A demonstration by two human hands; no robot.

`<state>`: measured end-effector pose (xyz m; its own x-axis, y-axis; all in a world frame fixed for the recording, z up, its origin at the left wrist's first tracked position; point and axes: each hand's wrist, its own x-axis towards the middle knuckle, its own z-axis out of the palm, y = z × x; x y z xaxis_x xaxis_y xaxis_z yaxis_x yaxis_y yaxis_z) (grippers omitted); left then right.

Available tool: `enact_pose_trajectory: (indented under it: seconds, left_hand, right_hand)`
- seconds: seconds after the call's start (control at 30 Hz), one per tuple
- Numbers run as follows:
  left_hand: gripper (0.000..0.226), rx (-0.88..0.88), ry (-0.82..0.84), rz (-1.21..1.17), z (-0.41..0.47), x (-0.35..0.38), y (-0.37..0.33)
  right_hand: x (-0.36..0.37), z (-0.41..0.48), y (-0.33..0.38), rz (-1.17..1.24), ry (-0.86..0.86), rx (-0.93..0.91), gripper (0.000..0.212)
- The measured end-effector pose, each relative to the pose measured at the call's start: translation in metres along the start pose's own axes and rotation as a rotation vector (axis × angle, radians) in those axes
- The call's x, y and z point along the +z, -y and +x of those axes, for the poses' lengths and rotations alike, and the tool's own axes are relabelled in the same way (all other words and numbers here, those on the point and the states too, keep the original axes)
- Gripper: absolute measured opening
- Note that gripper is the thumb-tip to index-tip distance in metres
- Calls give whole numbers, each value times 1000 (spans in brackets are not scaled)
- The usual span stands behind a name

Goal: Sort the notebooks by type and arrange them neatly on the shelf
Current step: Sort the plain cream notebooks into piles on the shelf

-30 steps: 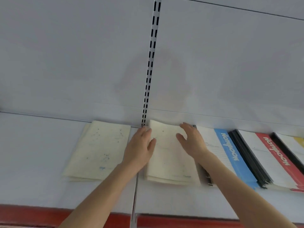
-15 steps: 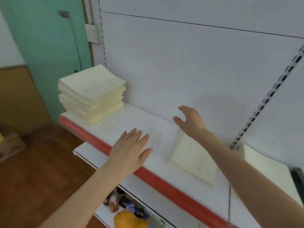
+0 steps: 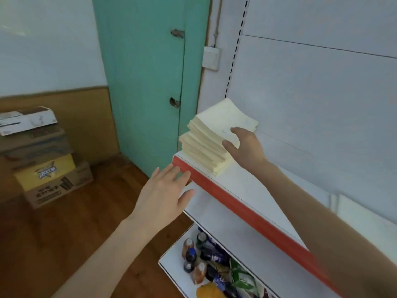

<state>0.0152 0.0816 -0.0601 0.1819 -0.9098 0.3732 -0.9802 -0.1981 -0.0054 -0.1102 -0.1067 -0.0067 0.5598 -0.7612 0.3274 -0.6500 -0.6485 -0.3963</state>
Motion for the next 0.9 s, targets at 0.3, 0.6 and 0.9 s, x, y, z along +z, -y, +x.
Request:
enact_pose_trajectory:
  seconds: [0.3,0.6,0.9]
  left_hand:
    - [42,-43,-100,-46,32,18,53]
    - [52,-154,-69,-605,65,17,65]
    - [43,-642,346,-2191,116,-9,94]
  right_hand:
    - [40,81,10,-228,153,60,72]
    - [52,66,22,-187,29,-67,36]
    - [67,-27,91,-256,-189,-455,53]
